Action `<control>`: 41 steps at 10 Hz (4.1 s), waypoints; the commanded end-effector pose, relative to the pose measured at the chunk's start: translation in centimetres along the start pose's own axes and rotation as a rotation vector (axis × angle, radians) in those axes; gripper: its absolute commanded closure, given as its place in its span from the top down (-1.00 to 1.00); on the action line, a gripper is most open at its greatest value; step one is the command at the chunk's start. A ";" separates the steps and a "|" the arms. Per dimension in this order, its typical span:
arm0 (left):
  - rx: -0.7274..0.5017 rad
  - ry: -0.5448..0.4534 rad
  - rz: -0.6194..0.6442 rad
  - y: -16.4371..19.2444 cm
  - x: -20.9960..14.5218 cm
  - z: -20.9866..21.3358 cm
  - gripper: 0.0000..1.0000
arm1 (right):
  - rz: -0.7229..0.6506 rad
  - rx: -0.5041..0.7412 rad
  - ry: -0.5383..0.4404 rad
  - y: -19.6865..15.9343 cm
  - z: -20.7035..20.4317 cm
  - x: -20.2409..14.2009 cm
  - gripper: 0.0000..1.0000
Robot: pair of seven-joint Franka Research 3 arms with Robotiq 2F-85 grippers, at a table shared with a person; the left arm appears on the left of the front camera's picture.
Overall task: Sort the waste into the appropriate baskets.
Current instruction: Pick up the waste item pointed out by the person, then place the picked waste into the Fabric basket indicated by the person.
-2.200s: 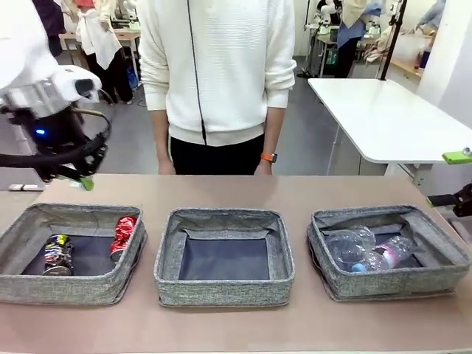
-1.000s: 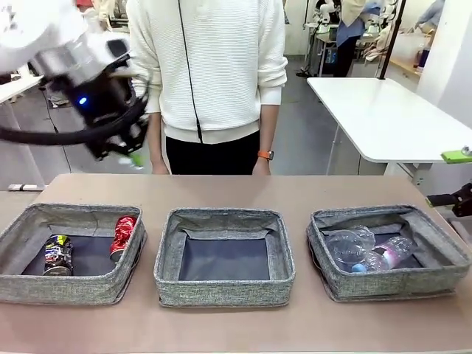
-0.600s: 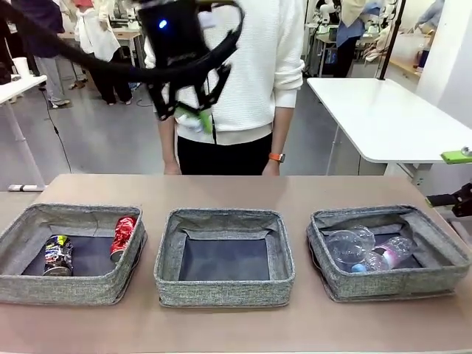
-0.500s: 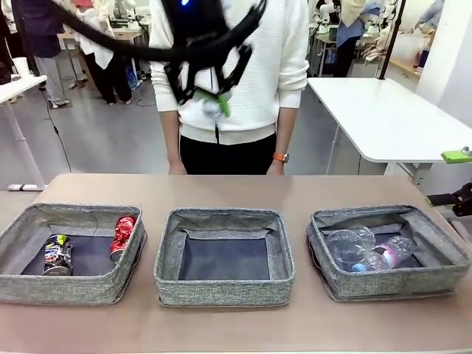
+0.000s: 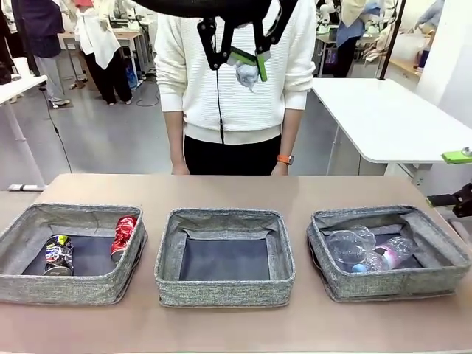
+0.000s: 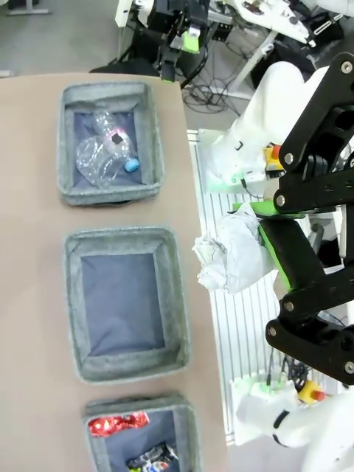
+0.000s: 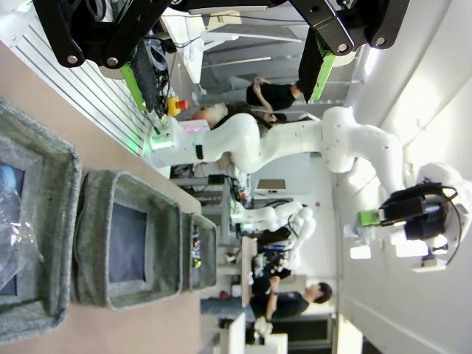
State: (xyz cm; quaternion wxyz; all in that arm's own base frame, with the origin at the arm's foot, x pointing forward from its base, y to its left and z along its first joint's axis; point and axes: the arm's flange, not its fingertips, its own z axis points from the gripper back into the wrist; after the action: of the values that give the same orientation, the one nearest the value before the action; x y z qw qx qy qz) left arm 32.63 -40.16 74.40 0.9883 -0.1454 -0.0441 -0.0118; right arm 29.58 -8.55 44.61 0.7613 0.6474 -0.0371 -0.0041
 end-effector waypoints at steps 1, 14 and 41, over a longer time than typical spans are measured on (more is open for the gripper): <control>0.038 0.010 0.044 1.7 0.5 1.2 -0.99 | 0.016 0.008 0.006 0.0 0.1 -0.2 1.00; 0.000 0.000 0.000 0.0 0.0 0.0 -0.99 | 0.016 0.008 0.006 0.0 0.1 -0.2 1.00; 0.093 0.259 0.145 8.6 0.4 -24.5 -0.99 | 0.016 0.008 0.006 0.0 0.1 -0.2 1.00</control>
State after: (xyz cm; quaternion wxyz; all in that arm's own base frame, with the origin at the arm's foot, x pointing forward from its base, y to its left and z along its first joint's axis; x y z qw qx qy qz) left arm 35.56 -39.03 47.58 0.9904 -0.0905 0.0967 0.0389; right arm 29.57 -8.54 44.60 0.7612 0.6475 -0.0369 -0.0041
